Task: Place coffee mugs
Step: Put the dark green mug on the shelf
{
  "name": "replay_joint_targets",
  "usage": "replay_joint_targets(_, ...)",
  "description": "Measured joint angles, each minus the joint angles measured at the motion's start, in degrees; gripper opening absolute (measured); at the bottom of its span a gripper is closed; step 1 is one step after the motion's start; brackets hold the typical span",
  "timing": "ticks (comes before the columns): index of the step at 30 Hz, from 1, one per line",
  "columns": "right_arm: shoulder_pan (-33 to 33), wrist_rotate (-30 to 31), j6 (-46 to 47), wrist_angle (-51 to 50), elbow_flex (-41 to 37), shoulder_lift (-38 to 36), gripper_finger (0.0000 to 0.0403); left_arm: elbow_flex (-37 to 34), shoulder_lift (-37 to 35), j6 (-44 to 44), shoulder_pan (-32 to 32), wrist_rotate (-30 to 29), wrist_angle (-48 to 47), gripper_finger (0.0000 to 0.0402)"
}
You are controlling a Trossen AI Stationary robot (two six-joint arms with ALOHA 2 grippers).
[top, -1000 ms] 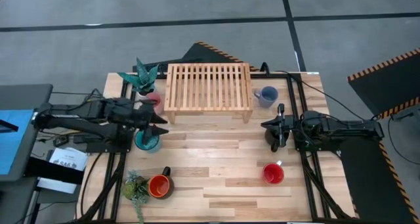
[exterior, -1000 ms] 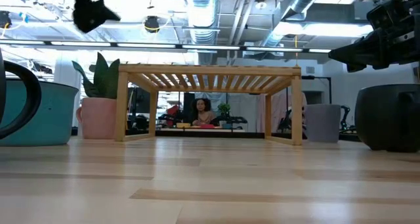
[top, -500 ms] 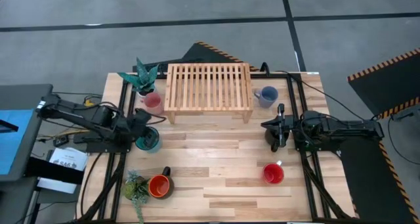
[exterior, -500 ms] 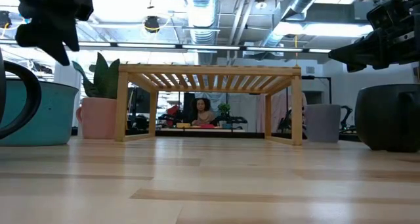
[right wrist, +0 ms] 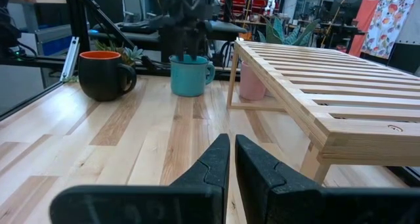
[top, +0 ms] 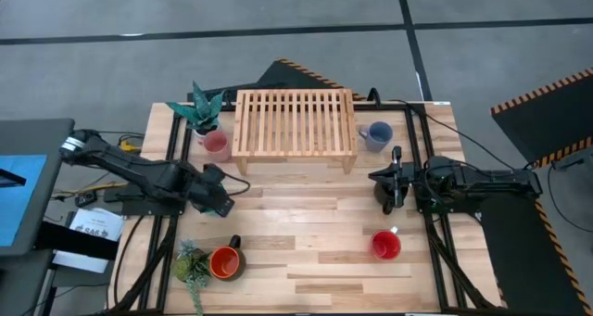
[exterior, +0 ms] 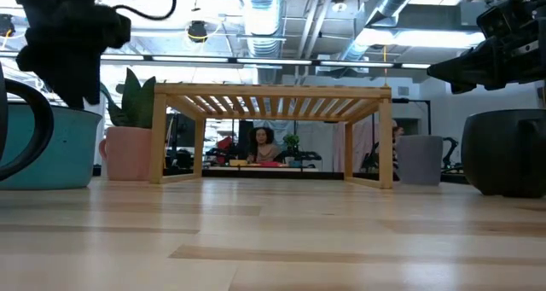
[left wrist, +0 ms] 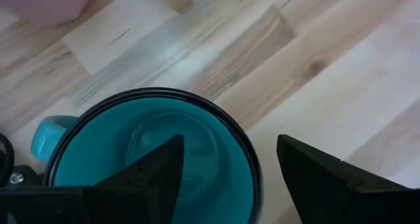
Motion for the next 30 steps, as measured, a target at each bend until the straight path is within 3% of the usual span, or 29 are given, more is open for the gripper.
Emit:
replay_joint_targets(16,0.01,-0.01,-0.01,0.01,0.0,-0.01,0.0052,-0.02,11.44,1.03,-0.02,3.17,0.44,0.0218)
replay_joint_targets(21,0.01,0.0,0.0,0.02,0.0,-0.01,0.0052,-0.02,14.46,2.65,-0.02,4.55,0.58,0.0157)
replay_joint_targets(27,0.01,0.0,-0.01,0.02,0.0,0.01,0.0052,-0.04,13.89,4.51,-0.02,6.65,0.69,0.0026)
replay_joint_targets(30,0.01,-0.02,-0.01,0.02,0.0,-0.01,0.0052,-0.13,11.64,4.55,-0.05,6.69,0.59,0.0014)
